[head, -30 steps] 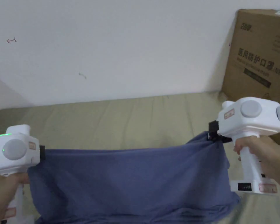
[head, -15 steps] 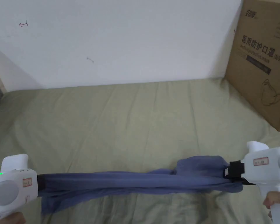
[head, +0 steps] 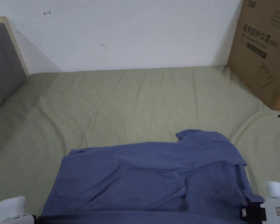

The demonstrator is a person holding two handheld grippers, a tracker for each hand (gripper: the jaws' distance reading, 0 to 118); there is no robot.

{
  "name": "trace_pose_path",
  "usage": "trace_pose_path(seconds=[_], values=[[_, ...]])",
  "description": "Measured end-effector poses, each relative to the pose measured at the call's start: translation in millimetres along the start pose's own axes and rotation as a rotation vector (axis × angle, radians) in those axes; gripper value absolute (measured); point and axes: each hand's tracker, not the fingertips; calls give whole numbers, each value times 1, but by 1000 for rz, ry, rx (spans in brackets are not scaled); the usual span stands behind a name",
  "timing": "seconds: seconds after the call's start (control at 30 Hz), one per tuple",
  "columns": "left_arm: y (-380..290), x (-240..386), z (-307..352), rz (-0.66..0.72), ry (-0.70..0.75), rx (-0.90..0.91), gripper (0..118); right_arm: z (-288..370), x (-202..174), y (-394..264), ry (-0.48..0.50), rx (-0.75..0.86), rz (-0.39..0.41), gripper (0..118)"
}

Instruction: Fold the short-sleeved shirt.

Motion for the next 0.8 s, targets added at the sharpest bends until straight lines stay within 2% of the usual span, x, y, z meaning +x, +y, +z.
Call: trace_pose_path(seconds=[0.07,0.3,0.33,0.37,0.4,0.43,0.47,0.5,0.53,0.67,0.7,0.73,0.77,0.8], values=[[-8,-2,0,-8,11,-16,2,-2,4,-14,18,-35,-60,3],[-15,-10,-2,-6,-5,-19,2,5,12,-34,20,-27,-50,4],[-14,-8,-5,-8,-4,-22,3,3,12,-34,24,-26,-50,5],[-15,-7,-6,-27,11,-36,5,0,12,-32,20,-27,-46,12],[-15,-6,-9,-46,13,-49,18,-4,11,-31,-2,-43,-37,34],[-14,-6,-10,-47,10,-46,41,-6,10,-30,-36,-40,-20,59],[-14,-7,-9,-46,10,-46,72,-8,8,-30,-53,-30,5,87],[-13,-4,-6,-45,-3,-48,103,-8,7,-29,-60,-30,24,102],[-13,-5,-3,-28,-20,-39,112,-7,7,-28,-54,-21,25,101],[5,-6,20,20,-74,28,112,12,2,-14,-29,42,53,96],[12,-5,24,25,-92,38,112,17,1,-9,-18,65,64,82],[18,-3,26,23,-104,46,109,22,-1,-3,0,102,70,61],[24,7,35,14,-114,55,98,26,-2,3,8,115,72,38],[30,13,38,0,-131,95,75,30,-5,10,5,124,71,11]])
